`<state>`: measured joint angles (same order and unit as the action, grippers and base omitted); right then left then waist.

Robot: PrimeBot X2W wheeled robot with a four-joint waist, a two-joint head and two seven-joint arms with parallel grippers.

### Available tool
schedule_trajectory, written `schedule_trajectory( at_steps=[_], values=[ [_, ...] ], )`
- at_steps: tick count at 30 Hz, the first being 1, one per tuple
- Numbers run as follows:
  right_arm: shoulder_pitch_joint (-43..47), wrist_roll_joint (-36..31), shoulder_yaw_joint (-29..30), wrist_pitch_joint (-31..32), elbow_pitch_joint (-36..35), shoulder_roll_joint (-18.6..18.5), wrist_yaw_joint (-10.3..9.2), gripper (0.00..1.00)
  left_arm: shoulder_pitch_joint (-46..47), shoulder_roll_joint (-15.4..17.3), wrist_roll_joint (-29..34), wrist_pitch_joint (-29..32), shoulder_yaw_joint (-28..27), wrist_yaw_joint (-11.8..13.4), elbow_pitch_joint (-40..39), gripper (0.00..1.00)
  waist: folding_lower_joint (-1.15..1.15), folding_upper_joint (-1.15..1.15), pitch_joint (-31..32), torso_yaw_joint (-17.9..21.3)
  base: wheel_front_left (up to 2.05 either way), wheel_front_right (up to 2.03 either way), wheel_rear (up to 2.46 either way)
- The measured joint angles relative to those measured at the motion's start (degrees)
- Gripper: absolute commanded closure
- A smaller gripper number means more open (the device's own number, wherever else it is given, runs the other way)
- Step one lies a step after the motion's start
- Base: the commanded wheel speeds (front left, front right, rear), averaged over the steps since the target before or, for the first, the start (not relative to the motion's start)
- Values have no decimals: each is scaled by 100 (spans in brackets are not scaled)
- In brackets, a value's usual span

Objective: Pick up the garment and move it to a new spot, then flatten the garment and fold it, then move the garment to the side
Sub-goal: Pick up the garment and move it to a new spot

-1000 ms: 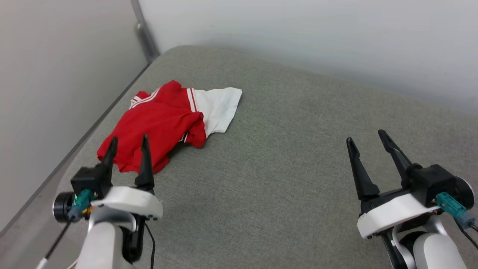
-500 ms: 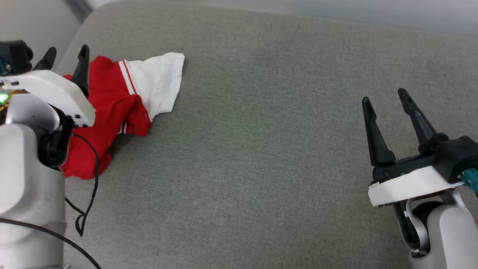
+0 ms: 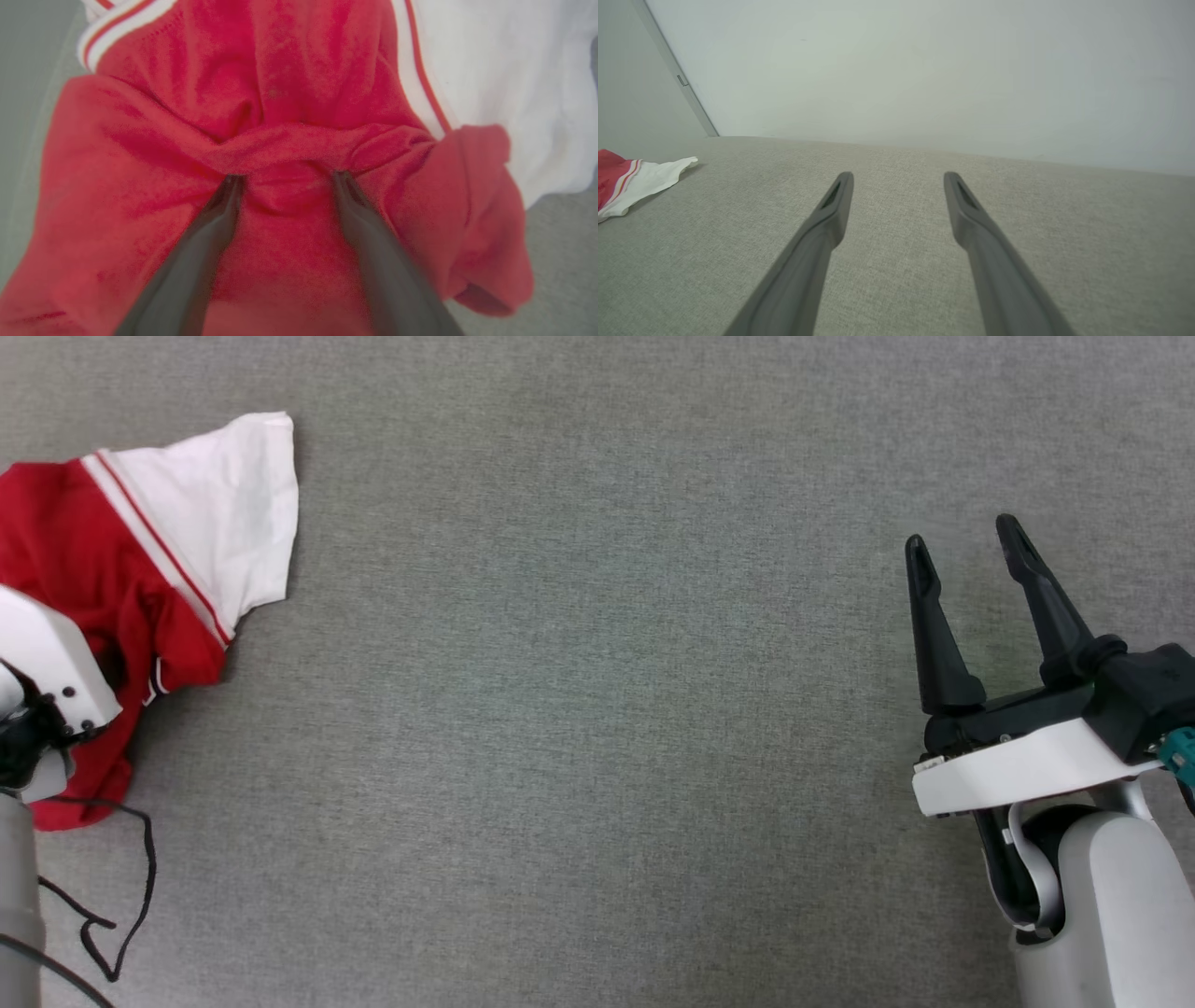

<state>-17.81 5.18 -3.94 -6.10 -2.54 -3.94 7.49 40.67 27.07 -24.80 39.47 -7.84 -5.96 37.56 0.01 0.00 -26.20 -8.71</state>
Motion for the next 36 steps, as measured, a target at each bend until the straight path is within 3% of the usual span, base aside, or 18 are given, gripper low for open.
schedule_trajectory(
  at_steps=[7, 8, 9, 15, 25, 31, 36],
  values=[
    [-70, 64, 13, -43, 107, 18, 0, 0, -20, 12, -405, 621, -214, 120, 405, 3, -1, 0, -29, 110, 0, 0, 0],
    [-79, 79, 14, -43, 108, 21, 1, 0, -21, 19, -400, 617, -208, 119, 412, 64, -1, 0, -13, 119, 0, 0, 0],
    [-79, 80, 20, -43, 112, 23, 1, 0, -32, 14, -390, 558, -200, 119, 413, 100, -1, 0, 8, 126, 0, 0, 0],
    [-47, 65, 67, -35, 151, 24, 0, 0, -142, -12, -183, -265, -78, 107, 382, 100, -1, 0, 278, 108, 0, 0, 0],
    [347, -120, 360, 11, 85, 33, 0, 0, 115, -89, 312, -2564, 104, 167, 42, 100, -1, 0, 950, -21, 0, 0, 0],
    [623, -102, 432, 112, 16, 60, 0, 0, 179, -368, 594, -3684, 359, 207, -200, 100, -1, 0, 1455, -22, 0, 0, 0],
    [827, -64, 444, 189, -73, 78, 1, 0, 109, -768, 625, -4138, 561, 211, -548, 100, -2, 0, 1832, 134, 0, 0, 0]
  ],
)
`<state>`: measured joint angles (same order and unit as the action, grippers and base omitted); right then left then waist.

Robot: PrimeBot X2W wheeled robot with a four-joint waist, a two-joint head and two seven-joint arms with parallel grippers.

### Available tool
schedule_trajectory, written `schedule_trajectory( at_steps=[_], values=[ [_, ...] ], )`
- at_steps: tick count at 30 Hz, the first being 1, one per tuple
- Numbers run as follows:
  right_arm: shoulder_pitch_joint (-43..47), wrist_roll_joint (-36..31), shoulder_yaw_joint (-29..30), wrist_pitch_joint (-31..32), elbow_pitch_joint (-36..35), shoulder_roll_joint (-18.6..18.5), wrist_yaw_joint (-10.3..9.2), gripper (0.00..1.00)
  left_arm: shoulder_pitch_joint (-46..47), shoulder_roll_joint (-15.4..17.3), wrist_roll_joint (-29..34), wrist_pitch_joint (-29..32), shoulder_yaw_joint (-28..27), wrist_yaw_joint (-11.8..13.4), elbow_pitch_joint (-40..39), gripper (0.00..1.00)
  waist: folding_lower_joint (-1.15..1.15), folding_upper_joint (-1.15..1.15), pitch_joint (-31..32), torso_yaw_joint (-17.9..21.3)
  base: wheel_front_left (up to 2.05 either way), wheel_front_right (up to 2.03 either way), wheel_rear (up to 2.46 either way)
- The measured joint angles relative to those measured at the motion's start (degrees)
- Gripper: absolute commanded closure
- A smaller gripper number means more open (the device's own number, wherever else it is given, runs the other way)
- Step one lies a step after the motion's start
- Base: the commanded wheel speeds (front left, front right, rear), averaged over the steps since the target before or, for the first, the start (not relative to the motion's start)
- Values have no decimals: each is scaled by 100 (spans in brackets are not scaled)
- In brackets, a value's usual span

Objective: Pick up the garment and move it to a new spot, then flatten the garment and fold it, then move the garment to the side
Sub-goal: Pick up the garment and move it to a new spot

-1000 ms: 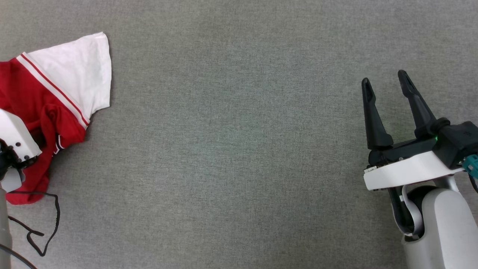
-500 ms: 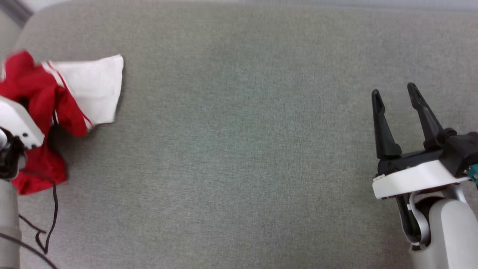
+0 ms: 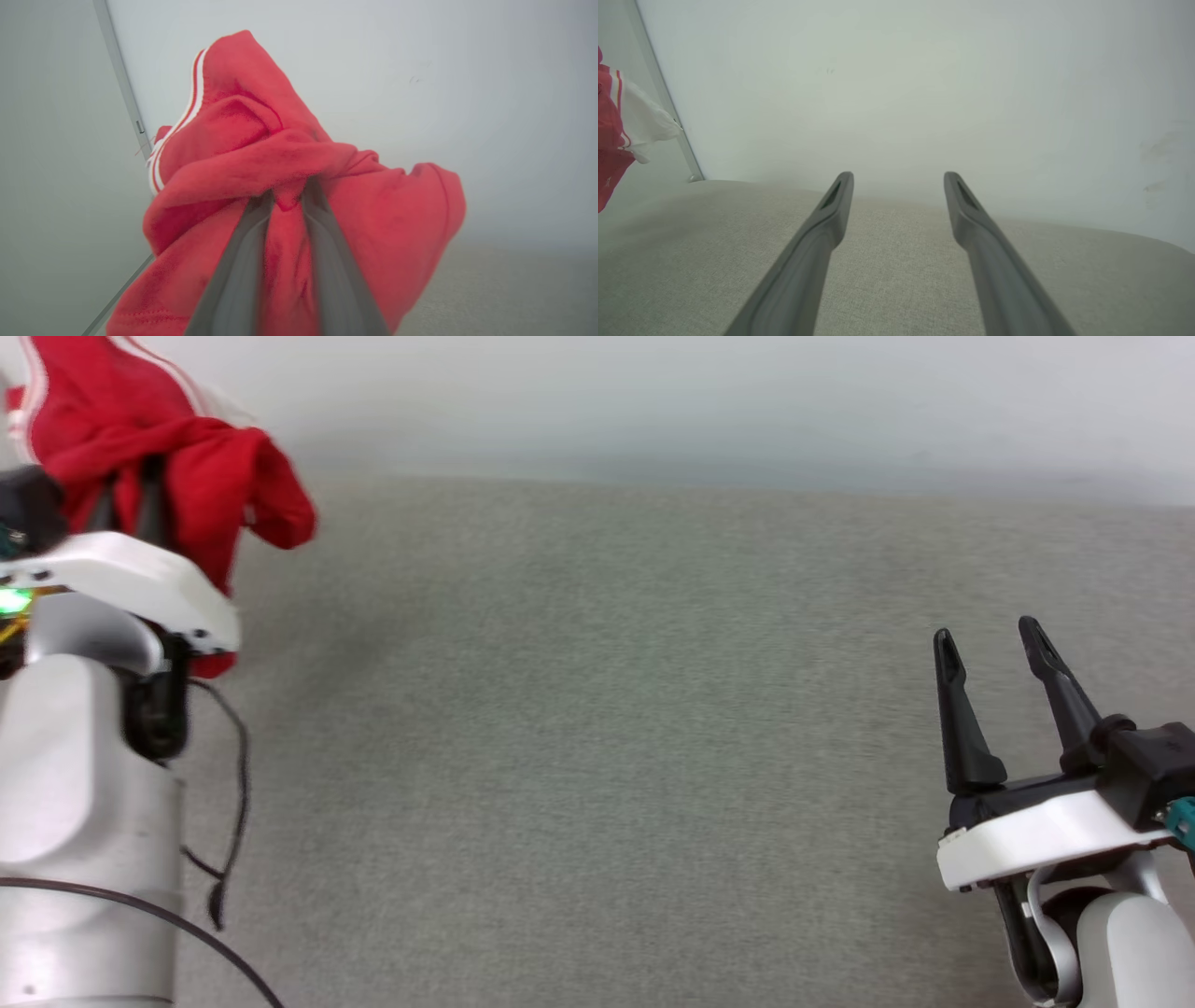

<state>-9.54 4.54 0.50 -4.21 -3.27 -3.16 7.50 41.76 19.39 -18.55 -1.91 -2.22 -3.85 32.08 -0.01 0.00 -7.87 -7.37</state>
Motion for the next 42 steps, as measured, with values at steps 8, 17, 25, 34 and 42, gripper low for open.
schedule_trajectory(
  at_steps=[8, 17, 25, 34, 42],
  values=[
    [206, 64, -125, 172, -133, 14, 0, 0, -569, -749, -48, -121, 545, -54, -921, 100, 0, 0, 291, 655, 0, 0, 0],
    [371, 242, -42, 230, -311, 15, -1, 0, -1543, -1430, -36, 314, 1935, -270, -1597, 100, -1, 0, 242, 1387, 0, 0, 0],
    [254, 360, -81, 113, -294, 18, -1, 0, -2150, -1580, -35, 583, 3363, -334, -1357, 100, 0, 0, -339, 1610, 0, 0, 0],
    [75, 350, -108, 20, -86, 20, -1, 0, -2257, -1612, -136, 378, 4209, -355, -1039, 0, 0, 0, -410, 1611, 0, 0, 0],
    [221, 328, -80, 75, 14, 19, -1, 0, -2076, -1604, -75, -582, 4047, -186, -1458, 0, 0, 0, -24, 1334, 0, 0, 0]
  ],
)
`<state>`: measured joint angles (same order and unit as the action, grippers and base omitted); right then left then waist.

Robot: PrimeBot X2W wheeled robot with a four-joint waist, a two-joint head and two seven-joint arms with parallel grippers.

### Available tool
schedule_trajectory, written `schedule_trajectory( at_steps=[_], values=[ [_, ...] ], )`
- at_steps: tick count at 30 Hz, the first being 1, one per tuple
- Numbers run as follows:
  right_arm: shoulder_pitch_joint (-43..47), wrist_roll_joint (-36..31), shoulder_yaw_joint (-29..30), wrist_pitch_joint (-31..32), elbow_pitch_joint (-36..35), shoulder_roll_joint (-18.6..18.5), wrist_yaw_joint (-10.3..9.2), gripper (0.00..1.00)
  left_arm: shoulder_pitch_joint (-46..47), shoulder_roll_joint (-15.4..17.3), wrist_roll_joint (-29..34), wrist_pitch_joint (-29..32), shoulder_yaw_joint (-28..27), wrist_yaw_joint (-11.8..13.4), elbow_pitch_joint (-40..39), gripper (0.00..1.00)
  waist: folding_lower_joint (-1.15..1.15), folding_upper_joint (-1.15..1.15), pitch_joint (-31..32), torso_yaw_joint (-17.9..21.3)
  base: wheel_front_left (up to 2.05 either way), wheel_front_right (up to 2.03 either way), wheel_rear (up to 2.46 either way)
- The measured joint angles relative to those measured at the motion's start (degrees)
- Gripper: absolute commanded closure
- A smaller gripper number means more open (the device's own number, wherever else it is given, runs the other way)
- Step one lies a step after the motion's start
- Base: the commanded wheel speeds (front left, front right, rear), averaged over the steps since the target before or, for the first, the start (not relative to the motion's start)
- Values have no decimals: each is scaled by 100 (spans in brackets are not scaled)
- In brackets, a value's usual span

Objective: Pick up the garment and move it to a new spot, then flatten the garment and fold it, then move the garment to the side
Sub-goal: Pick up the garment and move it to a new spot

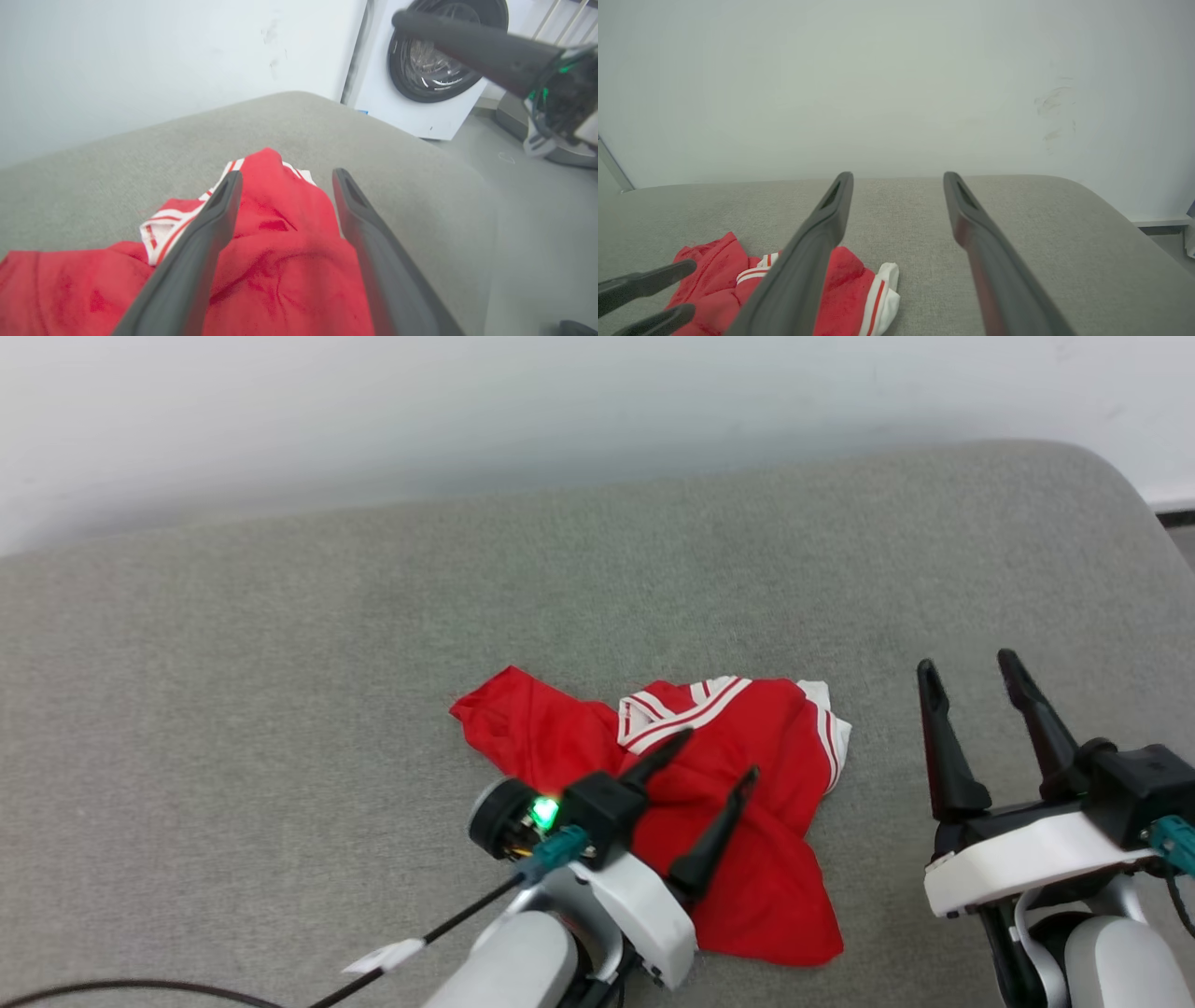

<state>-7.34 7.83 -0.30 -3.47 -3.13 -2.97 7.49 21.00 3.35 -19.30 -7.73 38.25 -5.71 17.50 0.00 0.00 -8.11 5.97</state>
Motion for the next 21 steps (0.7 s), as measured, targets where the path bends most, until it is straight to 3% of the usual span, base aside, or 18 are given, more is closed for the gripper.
schedule_trajectory(
  at_steps=[5, 13, 21],
  values=[
    [149, -155, -48, 147, -25, 1, 0, 0, -116, 142, 21, -539, -449, 417, -313, 0, 0, 0, 314, -153, 0, 0, 0],
    [560, -252, 104, 347, -140, 1, 0, 0, -682, 600, -71, -710, -1490, 1149, -670, 0, 0, 0, 695, -421, 0, 0, 0],
    [810, -224, 183, 436, -261, 1, 0, 0, -1441, 1117, -123, -719, -2276, 1519, -1076, 0, 0, 0, 877, -588, 0, 0, 0]
  ],
)
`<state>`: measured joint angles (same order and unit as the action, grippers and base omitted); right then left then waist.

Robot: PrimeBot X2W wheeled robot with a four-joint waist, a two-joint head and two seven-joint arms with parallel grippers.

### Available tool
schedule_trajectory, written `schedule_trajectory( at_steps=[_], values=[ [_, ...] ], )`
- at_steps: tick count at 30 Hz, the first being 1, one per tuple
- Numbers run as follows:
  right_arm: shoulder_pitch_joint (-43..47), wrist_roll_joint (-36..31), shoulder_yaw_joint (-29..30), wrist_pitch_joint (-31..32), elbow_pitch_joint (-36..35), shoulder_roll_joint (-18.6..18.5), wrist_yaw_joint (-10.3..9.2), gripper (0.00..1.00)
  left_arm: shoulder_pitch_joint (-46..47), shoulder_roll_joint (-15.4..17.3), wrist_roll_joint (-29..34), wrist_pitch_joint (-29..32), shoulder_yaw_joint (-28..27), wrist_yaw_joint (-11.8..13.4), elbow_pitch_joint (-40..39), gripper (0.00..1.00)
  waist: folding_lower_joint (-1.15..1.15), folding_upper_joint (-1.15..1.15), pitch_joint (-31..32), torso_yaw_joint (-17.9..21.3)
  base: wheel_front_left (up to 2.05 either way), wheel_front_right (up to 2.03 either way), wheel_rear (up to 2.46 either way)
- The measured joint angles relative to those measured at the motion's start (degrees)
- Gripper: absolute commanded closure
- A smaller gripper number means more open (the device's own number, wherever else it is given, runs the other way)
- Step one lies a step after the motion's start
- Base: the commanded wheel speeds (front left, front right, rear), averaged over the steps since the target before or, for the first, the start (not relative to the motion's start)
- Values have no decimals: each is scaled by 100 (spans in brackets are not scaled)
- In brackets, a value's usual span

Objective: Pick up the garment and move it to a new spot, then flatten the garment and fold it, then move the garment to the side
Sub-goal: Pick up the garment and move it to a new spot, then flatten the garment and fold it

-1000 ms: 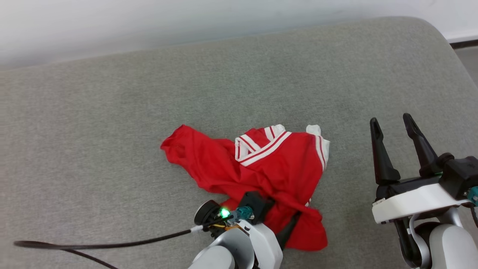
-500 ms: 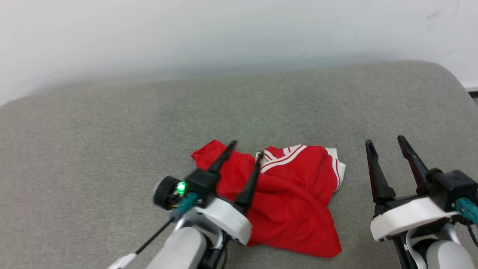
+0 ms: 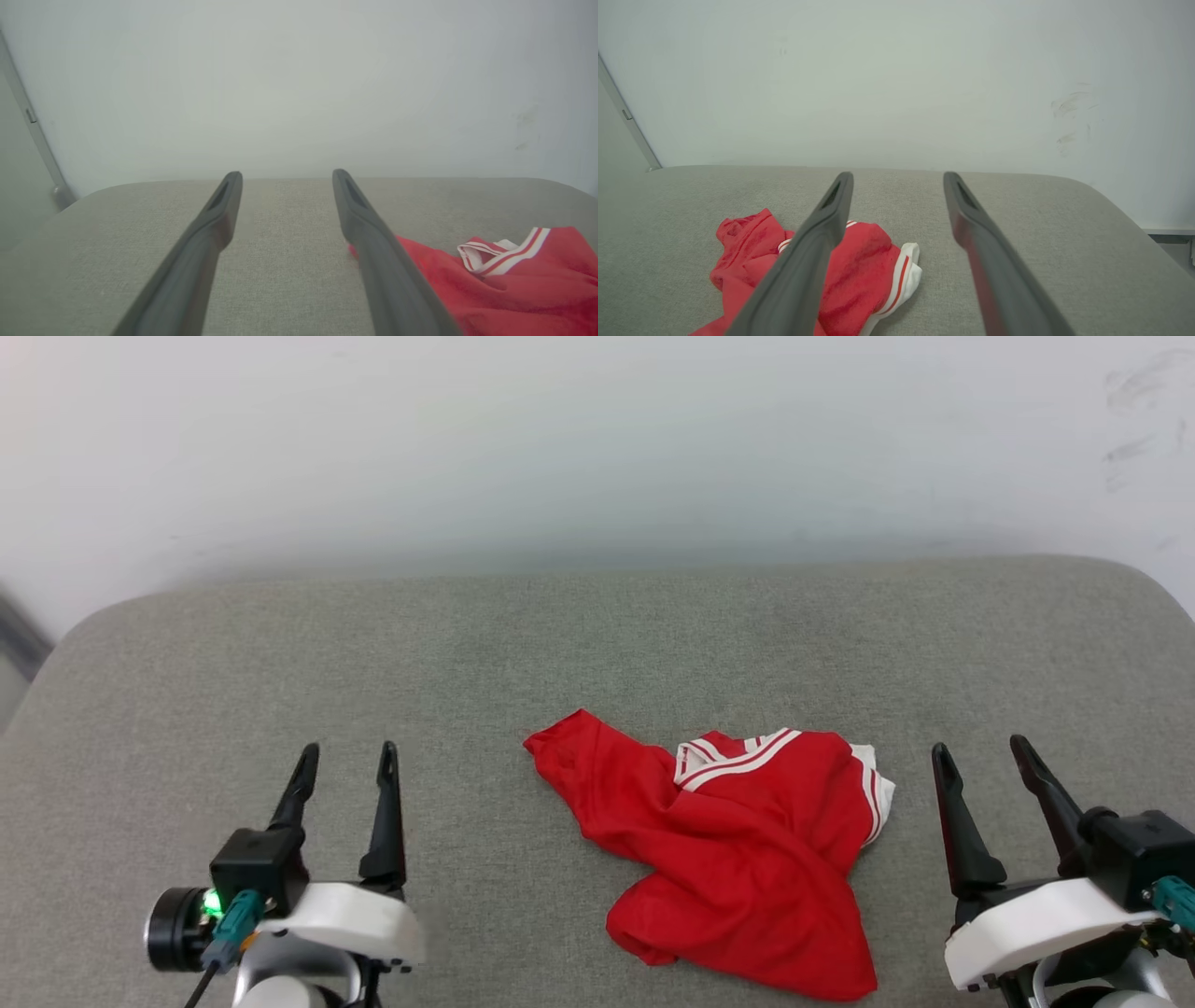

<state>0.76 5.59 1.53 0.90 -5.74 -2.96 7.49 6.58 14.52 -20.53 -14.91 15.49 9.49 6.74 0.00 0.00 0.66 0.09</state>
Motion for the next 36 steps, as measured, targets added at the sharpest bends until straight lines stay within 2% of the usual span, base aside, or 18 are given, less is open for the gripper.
schedule_trajectory(
  at_steps=[4, 20, 24, 30, 36],
  values=[
    [75, 41, 40, 20, -56, 1, 0, 0, -203, 120, -7, -8, -86, 18, -178, 0, 0, 0, 34, -36, 0, 0, 0],
    [38, 126, 20, 10, -140, 0, 0, 0, -132, 163, -48, 219, 88, -47, -313, 0, 0, 0, -132, -65, 0, 0, 0],
    [-20, 134, 44, 46, -196, 0, 0, 0, 358, 116, -121, 639, 314, -255, -231, 0, 1, 0, -286, -128, 0, 0, 0],
    [-238, 56, -42, 138, -342, 0, 1, 0, 1496, -51, -219, 1570, 737, -701, 218, 0, 1, 0, -660, -144, 0, 0, 0],
    [-415, 58, -125, 140, -310, 2, 0, 0, 2455, -146, -353, 2932, 1241, -1248, 1341, 0, 1, 0, -1024, 163, 0, 0, 0]
  ],
)
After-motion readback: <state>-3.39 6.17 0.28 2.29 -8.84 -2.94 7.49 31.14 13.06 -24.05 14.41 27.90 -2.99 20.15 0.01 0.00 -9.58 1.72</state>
